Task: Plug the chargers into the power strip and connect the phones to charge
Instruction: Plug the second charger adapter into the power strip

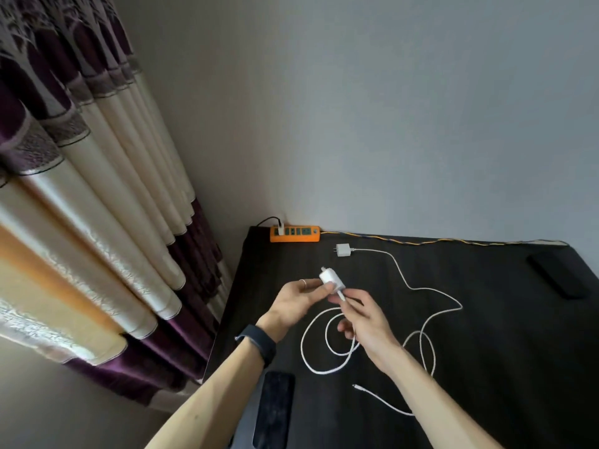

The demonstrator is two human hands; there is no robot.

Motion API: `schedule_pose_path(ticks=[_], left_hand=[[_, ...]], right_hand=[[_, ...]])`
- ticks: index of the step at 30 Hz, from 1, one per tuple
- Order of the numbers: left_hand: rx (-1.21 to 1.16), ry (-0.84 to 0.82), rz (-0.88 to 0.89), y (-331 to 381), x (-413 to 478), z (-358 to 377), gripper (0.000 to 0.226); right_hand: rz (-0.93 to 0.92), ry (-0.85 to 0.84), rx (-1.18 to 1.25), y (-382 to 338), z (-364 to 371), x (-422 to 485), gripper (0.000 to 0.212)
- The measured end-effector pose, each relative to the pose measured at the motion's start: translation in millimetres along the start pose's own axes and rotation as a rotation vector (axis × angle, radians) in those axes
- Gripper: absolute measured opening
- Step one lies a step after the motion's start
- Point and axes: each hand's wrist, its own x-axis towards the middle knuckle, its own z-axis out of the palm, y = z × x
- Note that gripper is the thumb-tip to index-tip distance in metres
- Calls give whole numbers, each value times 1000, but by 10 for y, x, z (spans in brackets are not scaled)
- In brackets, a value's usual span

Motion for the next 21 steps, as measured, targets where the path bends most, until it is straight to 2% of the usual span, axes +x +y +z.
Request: schedule_pose_path(ticks=[4,9,11,14,17,21], left_hand=[[-147,60,24,-19,10,101,32],[-242,33,23,-109,76,44,31],[-196,72,33,-127,158,-29,37],[-125,153,28,-135,393,-193,45],[-40,233,30,-115,724,-378,45],[385,354,51,-161,1300,-657,54]], right_hand=[[-24,22,-31,53,108,-70,17],[-13,69,-51,40,225,29,17],[21,37,-95,31,251,140,15],[62,-8,-293,41,234,425,11],[46,13,-518,61,156,822,20],[-23,45,-834,229,8,1422,39]])
